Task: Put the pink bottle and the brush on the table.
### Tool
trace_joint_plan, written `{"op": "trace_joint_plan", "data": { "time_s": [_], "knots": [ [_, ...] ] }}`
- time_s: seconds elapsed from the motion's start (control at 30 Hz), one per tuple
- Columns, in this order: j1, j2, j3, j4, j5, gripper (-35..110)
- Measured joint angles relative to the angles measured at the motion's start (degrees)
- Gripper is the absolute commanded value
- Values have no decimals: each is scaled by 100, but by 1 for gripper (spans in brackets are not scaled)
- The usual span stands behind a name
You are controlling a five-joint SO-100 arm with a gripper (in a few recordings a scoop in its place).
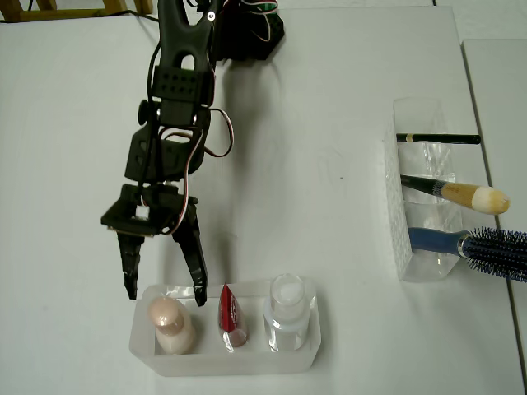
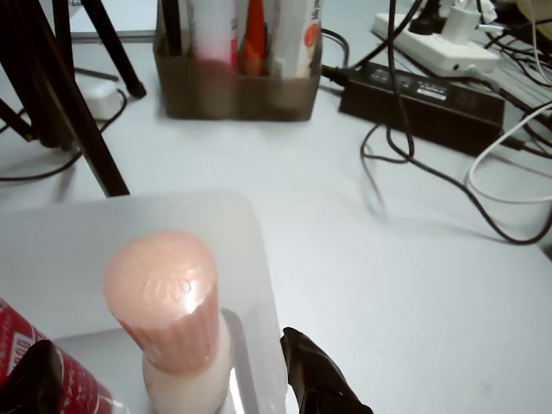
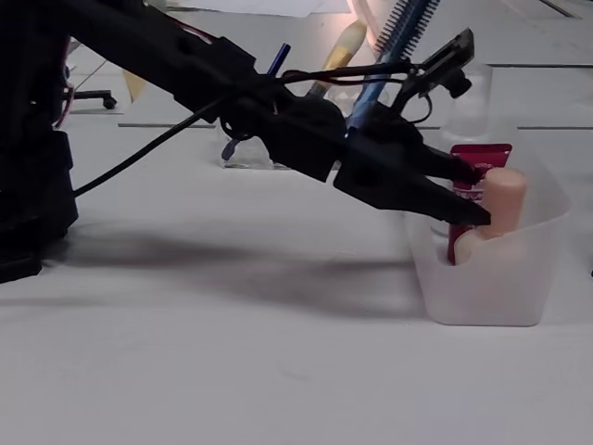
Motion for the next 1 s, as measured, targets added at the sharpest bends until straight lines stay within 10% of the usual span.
{"op": "trace_joint_plan", "data": {
  "time_s": [1.0],
  "knots": [
    [-123,-1503,-1846,185,-193,34]
  ]
}}
